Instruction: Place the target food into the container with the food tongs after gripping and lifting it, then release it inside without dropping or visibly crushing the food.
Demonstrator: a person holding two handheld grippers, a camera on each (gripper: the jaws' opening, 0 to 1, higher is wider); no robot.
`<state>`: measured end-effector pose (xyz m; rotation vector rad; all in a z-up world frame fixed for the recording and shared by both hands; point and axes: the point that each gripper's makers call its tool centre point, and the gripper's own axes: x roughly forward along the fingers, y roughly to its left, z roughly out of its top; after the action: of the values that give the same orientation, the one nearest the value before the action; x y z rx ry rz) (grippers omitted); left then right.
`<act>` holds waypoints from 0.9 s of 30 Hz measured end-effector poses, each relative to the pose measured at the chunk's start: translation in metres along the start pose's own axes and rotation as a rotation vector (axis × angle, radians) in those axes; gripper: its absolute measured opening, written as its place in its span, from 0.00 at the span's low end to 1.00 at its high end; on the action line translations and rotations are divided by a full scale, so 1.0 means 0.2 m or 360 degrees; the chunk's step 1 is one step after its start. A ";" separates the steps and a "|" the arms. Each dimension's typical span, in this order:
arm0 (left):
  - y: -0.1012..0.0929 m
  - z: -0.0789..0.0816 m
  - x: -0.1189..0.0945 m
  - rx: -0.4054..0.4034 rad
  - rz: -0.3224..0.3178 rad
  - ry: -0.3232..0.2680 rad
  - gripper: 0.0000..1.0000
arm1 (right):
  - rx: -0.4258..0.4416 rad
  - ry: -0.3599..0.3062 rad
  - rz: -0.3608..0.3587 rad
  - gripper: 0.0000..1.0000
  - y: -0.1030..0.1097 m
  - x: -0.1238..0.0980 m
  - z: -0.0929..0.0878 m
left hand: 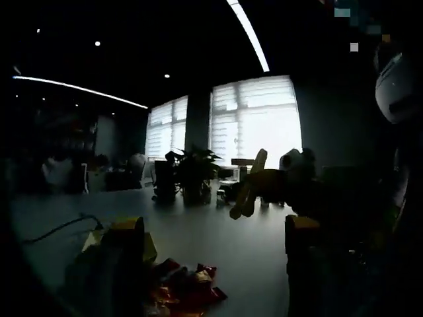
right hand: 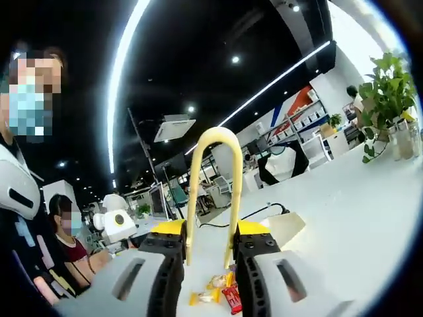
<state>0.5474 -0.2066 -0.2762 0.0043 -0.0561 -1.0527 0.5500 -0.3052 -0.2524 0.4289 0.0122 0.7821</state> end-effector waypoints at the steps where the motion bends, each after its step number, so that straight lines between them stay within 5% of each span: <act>1: 0.02 -0.01 -0.02 0.0055 0.0048 0.0036 1.00 | -0.0001 -0.0001 -0.0007 0.24 0.00 0.00 0.00; 6: 0.05 -0.03 -0.06 0.0112 0.0106 0.0079 1.00 | -0.0022 0.0016 -0.0021 0.24 -0.01 0.00 -0.02; 11: 0.11 -0.08 -0.16 0.0194 0.0215 0.0213 1.00 | -0.0160 0.0051 -0.0151 0.24 -0.06 0.01 -0.04; 18: 0.19 -0.12 -0.32 0.0170 0.0395 0.0255 1.00 | -0.0240 0.0162 -0.0261 0.24 -0.13 0.02 -0.13; 27: 0.20 -0.11 -0.39 0.0256 0.0475 0.0289 1.00 | -0.0215 0.0229 -0.0471 0.24 -0.31 0.01 -0.27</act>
<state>0.5437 -0.1194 -0.2999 0.2306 0.0232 -0.7439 0.5844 -0.3215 -0.3254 0.2345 0.1530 0.5171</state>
